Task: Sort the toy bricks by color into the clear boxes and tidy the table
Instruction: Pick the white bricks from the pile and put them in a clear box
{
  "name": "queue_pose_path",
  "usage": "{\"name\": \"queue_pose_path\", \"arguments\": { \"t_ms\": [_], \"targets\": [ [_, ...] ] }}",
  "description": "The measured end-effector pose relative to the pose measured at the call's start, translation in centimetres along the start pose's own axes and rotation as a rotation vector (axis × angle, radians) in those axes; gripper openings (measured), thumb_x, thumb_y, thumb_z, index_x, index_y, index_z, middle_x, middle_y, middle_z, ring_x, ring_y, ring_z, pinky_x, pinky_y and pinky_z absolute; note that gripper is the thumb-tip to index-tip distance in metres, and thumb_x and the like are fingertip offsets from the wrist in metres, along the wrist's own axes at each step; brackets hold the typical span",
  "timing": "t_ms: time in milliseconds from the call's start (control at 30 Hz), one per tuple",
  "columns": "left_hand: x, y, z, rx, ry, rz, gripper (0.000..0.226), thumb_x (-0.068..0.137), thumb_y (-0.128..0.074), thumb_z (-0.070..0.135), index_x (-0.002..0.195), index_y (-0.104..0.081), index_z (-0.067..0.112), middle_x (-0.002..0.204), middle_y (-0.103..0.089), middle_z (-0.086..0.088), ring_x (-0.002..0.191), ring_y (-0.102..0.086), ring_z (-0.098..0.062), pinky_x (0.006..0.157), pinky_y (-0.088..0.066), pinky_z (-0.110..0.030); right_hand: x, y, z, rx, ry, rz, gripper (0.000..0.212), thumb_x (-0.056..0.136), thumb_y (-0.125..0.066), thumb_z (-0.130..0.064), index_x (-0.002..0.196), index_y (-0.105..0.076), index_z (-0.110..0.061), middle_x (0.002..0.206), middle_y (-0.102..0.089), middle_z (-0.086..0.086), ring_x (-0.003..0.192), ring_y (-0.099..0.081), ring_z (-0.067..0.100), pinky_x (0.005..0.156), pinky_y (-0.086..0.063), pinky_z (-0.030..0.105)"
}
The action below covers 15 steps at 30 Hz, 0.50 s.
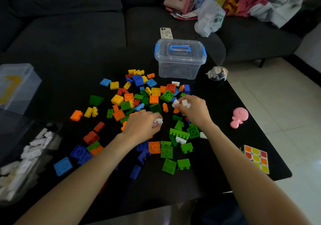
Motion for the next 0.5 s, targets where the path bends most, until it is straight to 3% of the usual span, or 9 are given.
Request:
{"name": "queue_pose_path", "arguments": {
  "t_ms": [100,267,367,433,500],
  "targets": [
    [0.4,0.6,-0.4,-0.065,0.03,0.037,0.021,0.091,-0.052,0.036,0.109,-0.063,0.031,0.087,-0.065,0.01,0.085,-0.057,-0.011,0.058,-0.041,-0.026,-0.1,0.4,0.0,0.102,-0.06,-0.002,0.013,0.087,-0.065,-0.029,0.098,-0.064,-0.023,0.087,-0.066,-0.001,0.073,-0.069,0.014,0.067,-0.058,0.03],
    [0.5,2.1,-1.1,-0.182,0.094,0.084,0.019,0.092,-0.055,0.036,0.108,-0.063,0.031,0.08,-0.057,0.014,0.077,-0.052,-0.007,0.054,-0.036,-0.021,-0.5,0.5,0.8,0.011,-0.091,0.041,0.014,0.085,-0.067,-0.032,0.097,-0.065,-0.024,0.092,-0.061,-0.003,0.08,-0.066,0.018,0.07,-0.058,0.035],
    [0.2,2.0,-1.2,-0.18,0.091,0.059,0.02,0.092,-0.054,0.037,0.108,-0.063,0.032,0.082,-0.061,0.013,0.078,-0.055,-0.008,0.056,-0.04,-0.024,-0.7,-0.5,1.1,-0.055,-0.108,-0.02,0.017,0.084,-0.068,-0.035,0.099,-0.066,-0.027,0.105,-0.062,0.002,0.078,-0.067,0.016,0.067,-0.059,0.032],
    [0.2,1.7,-1.2,-0.173,0.095,0.044,0.021,0.092,-0.054,0.037,0.109,-0.063,0.03,0.082,-0.061,0.012,0.077,-0.055,-0.008,0.056,-0.041,-0.024,-1.0,-0.7,1.1,-0.021,-0.132,-0.023,0.015,0.086,-0.067,-0.033,0.099,-0.065,-0.026,0.105,-0.061,0.003,0.074,-0.067,0.016,0.059,-0.056,0.025],
    [0.2,1.7,-1.2,-0.168,0.104,0.031,0.022,0.092,-0.053,0.037,0.11,-0.063,0.029,0.084,-0.062,0.011,0.077,-0.055,-0.009,0.058,-0.044,-0.026,-1.4,-0.2,0.9,0.028,-0.151,0.01,0.013,0.088,-0.064,-0.032,0.098,-0.064,-0.024,0.098,-0.063,0.005,0.075,-0.066,0.018,0.059,-0.055,0.027]
  ]
}}
Point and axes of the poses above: each hand's wrist, its own x-axis towards the middle knuckle, its own y-axis out of the back of the hand, z = x × y, the point moved 7 cm from there along x, towards the middle knuckle
